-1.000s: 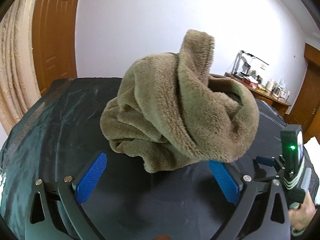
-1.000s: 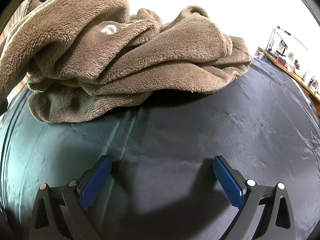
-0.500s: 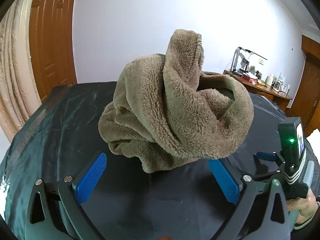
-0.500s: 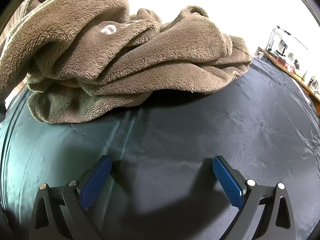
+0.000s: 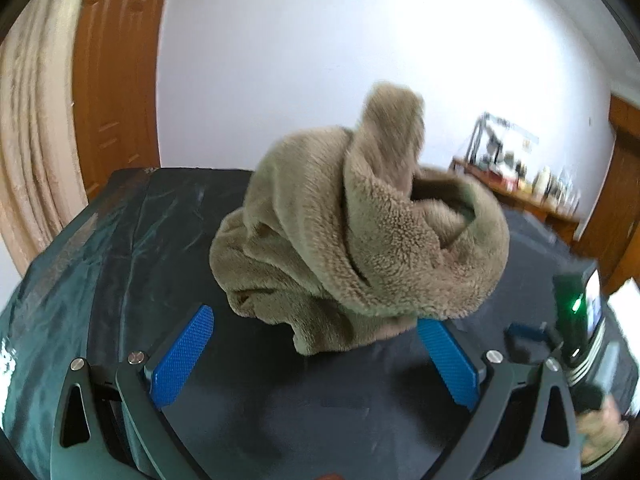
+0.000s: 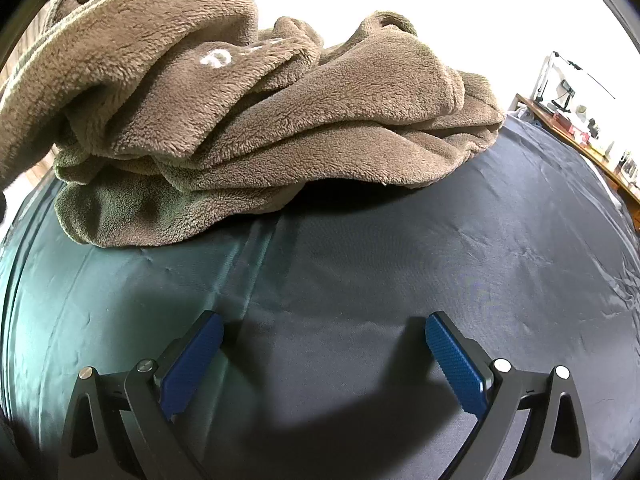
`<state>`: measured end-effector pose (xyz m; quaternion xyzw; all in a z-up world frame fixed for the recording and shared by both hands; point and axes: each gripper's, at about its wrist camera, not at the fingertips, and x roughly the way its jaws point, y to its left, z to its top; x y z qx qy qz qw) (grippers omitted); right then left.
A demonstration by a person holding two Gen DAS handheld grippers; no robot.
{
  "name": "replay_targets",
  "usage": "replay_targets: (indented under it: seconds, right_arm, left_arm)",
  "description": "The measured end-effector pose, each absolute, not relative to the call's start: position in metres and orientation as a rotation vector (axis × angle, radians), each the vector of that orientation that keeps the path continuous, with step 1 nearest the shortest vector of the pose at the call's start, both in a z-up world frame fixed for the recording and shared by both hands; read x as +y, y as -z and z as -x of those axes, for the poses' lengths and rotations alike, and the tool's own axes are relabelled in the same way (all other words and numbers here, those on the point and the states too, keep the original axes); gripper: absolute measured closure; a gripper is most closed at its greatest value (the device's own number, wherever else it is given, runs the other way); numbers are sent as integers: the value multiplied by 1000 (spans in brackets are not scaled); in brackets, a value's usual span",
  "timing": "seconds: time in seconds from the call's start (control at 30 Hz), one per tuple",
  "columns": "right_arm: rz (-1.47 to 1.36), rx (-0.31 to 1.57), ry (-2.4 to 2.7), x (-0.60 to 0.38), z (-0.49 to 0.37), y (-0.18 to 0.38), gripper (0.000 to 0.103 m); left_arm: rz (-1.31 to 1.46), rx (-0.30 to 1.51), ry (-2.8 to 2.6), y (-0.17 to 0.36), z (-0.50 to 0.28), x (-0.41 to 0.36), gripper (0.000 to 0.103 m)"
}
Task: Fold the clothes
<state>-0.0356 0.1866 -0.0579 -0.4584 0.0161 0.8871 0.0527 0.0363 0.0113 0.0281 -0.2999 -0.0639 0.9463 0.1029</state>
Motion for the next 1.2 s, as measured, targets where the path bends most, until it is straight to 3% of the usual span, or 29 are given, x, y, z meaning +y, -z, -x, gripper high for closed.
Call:
replay_targets:
  seconds: [0.23,0.47,0.8,1.2]
  right_arm:
    - [1394,50,-2696,188,37,58,0]
    - [1385,68,-2687,191,36,58,0]
    - [1065,330,-2811,234,27,2,0]
    - [905,164,-2985,201,90,-60,0]
  left_arm:
    - [856,-411,-2759,-36,-30,-23,0]
    - [901,-365,-2797,-31,-24,-20,0]
    - [986,-293,-2804,-17,-15,-12,0]
    - [1039,-275,-2792,-10,-10,-15,0]
